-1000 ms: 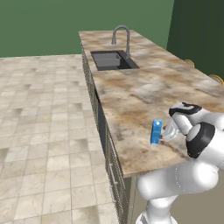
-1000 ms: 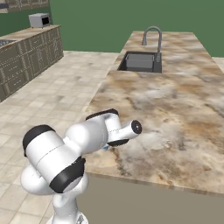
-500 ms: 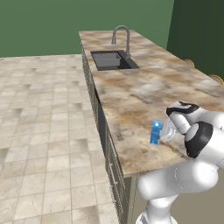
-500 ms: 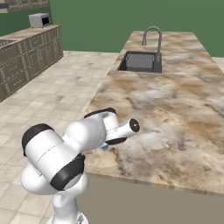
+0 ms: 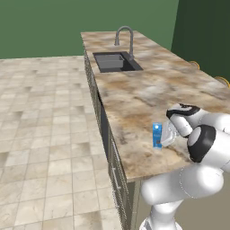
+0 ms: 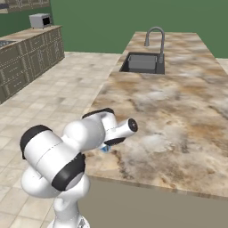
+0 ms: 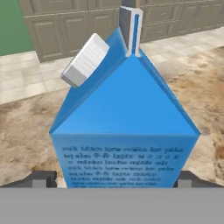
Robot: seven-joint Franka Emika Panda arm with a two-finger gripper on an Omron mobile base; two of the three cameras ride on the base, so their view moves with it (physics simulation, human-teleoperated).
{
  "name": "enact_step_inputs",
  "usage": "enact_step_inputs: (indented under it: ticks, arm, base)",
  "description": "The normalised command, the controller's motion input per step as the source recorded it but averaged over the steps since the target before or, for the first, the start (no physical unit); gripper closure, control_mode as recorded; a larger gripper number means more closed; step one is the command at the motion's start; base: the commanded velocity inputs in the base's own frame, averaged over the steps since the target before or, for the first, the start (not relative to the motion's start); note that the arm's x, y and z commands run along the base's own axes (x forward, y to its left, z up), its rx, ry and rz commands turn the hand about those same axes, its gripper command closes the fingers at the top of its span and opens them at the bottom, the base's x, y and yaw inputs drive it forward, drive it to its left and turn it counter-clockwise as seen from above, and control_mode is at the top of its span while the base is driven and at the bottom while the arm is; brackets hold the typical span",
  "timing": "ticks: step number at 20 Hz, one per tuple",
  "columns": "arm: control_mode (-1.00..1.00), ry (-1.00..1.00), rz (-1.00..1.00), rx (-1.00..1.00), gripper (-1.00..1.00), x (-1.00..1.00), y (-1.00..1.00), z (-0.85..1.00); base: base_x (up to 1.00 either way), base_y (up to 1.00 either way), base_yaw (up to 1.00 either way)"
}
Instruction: Pick the milk from the counter and place it in the open cabinet.
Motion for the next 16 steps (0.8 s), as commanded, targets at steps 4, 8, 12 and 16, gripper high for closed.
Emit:
enact_step_inputs:
  ticks: [4,8,12,16]
  arm:
    - [-1.00,0.00,0.00,0.00,-1.00,0.00,0.02,0.00]
    - [-1.00,0.00,0.00,0.00,1.00,0.00,0.00,0.00]
    - [-1.00,0.00,0.00,0.00,1.00,0.00,0.00,0.00]
    - [-1.00,0.00,0.00,0.00,1.00,0.00,0.00,0.00]
  base:
    - [0.00,0.00,0.00]
    - [0.00,0.00,0.00]
    - [0.00,0.00,0.00]
    - [0.00,0.00,0.00]
